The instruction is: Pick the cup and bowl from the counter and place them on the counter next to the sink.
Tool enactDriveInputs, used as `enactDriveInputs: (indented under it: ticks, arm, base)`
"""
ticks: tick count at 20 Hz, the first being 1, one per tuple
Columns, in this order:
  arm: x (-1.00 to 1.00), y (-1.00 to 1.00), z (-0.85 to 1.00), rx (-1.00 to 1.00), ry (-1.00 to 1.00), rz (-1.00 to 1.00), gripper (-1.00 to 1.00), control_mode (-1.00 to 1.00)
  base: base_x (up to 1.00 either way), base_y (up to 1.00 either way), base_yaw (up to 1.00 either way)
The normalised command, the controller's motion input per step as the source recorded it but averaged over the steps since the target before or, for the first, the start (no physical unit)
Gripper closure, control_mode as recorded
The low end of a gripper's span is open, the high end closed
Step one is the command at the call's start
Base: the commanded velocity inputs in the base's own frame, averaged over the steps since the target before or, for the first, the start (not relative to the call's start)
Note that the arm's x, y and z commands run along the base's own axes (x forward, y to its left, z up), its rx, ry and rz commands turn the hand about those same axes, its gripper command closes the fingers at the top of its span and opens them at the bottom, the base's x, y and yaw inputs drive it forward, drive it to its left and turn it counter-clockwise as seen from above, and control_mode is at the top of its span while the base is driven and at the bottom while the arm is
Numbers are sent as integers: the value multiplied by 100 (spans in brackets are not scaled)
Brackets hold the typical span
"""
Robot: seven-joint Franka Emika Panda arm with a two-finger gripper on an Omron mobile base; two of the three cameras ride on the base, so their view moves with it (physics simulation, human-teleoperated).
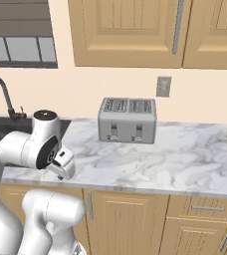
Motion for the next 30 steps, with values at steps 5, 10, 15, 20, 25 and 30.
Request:
enactDriveInputs:
  ticks: [5, 10, 15, 20, 25, 30]
  arm:
    - [0, 0, 0, 0, 0, 0, -100, 100]
    - [0, 0, 0, 0, 0, 0, -100, 100]
    - [0, 0, 0, 0, 0, 0, -100, 100]
    - [0, 0, 0, 0, 0, 0, -100, 100]
    - [0, 0, 0, 0, 0, 0, -100, 100]
    - [0, 0, 0, 0, 0, 0, -100, 100]
  base:
    - [-100, -15, -8]
    - [-58, -32, -38]
    - [0, -57, -79]
    - [1, -54, -82]
    - [5, -40, -80]
    - [5, -23, -80]
